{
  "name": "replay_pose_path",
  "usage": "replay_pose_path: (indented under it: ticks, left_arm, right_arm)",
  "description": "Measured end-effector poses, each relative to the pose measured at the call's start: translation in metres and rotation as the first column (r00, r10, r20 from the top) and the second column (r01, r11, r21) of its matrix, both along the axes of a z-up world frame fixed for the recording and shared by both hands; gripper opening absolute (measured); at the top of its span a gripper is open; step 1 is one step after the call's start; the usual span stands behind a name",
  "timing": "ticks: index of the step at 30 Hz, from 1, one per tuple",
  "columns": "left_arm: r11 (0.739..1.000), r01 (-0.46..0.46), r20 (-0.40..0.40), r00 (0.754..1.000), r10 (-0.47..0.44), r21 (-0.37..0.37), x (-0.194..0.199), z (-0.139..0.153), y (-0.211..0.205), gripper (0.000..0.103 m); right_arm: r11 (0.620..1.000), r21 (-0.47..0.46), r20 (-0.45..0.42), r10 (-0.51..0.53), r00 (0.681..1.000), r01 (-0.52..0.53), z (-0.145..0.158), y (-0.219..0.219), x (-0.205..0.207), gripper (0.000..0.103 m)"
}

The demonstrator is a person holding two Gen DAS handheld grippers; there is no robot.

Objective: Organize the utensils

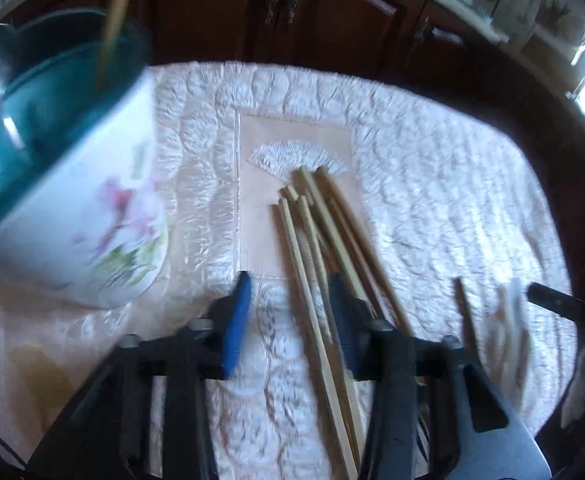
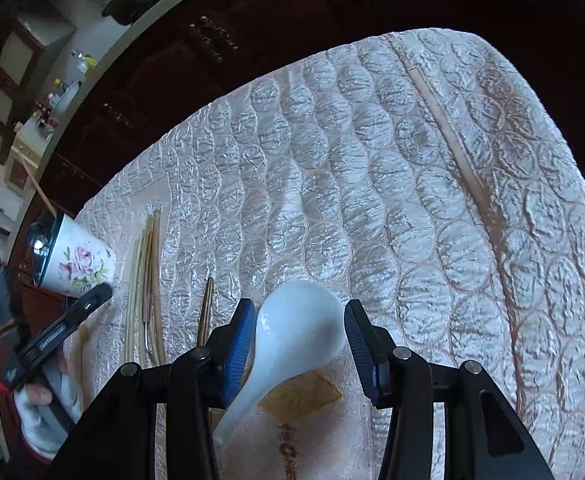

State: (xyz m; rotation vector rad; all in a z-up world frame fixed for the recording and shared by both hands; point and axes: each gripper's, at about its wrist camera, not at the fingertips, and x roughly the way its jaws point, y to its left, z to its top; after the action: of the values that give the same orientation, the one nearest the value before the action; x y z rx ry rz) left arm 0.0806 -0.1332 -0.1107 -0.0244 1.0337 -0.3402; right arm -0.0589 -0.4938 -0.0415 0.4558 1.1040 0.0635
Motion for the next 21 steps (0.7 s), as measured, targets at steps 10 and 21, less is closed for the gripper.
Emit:
replay_pose_path:
  ticks: [10,21]
  left_arm:
    - [0.999,0.035,-0.083,0.996,-0.037,-0.035,-0.003,-0.013,0.013,0.004]
    - [0.997,0.079,-0.088,0.993,-0.08,-0.012,-0.04,-0.004,0.034,0.013]
  right_arm:
    - [0.997,-0.002,-0.012,0.081,0.997,-0.081,-0.023,0.01,0.019,0.007]
    - [0.984,-0.023,-0.024,0.174,0.984,-0.175,-0.017,0.02,-0.007,0.004]
